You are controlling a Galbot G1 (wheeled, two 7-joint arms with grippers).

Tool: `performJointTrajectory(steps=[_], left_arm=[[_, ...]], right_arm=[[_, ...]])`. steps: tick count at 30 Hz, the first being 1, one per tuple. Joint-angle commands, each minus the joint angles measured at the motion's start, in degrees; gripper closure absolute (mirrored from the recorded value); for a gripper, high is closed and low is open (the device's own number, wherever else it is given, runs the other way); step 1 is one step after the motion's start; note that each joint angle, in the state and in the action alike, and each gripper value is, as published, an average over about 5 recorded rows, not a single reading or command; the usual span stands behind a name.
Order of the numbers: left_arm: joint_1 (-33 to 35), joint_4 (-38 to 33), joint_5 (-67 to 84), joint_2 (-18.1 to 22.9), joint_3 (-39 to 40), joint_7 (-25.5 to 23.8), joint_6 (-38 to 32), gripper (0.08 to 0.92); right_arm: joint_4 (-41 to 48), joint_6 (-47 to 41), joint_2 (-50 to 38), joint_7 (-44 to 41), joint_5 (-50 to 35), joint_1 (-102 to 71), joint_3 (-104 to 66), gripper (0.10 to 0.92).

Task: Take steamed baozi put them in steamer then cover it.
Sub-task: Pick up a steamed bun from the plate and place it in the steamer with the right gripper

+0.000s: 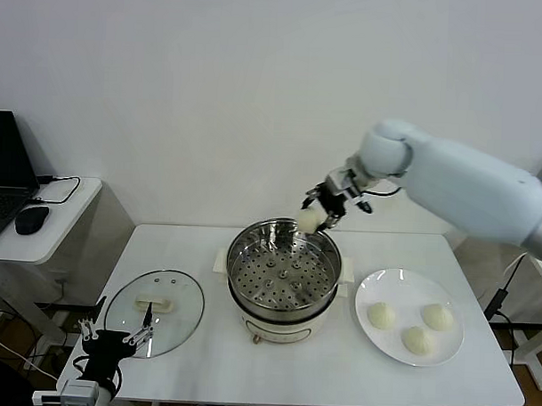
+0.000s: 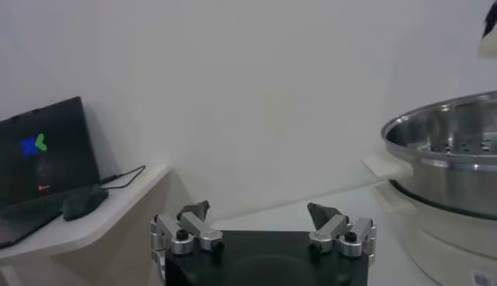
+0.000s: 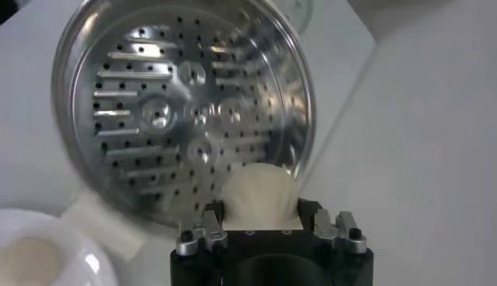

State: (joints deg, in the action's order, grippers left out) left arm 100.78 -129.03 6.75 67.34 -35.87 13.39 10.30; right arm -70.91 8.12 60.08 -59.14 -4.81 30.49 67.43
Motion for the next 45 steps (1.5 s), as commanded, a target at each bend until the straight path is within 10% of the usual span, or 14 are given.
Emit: performJointTrajectory(steps=[1,27,38,45], left_arm=[[0.0,0.2,0.1,0.0,-0.4,0.0,0.0,0.177],[-0.3,0.1,0.3,0.3,0.0,0.0,0.0,0.177],[-0.4,-0.6,0.2,0.2,0.1,0.0,0.2,0.177],[-0.2,-1.6,1.0,-0.7,-0.3,0.0,0.6,0.177]], right_arm=[[2.6,10.2,7.0,2.5,9.9,-1.8,5.1,0.431],[13.6,23.1,11.8,10.7,27.2,-7.7,1.8,0.423],[5.7,18.7,7.2,7.2,15.3,-2.4,3.5,0.225],[-9.8,-0.6,-6.2,-1.5,-2.6,8.0,6.4,0.203]])
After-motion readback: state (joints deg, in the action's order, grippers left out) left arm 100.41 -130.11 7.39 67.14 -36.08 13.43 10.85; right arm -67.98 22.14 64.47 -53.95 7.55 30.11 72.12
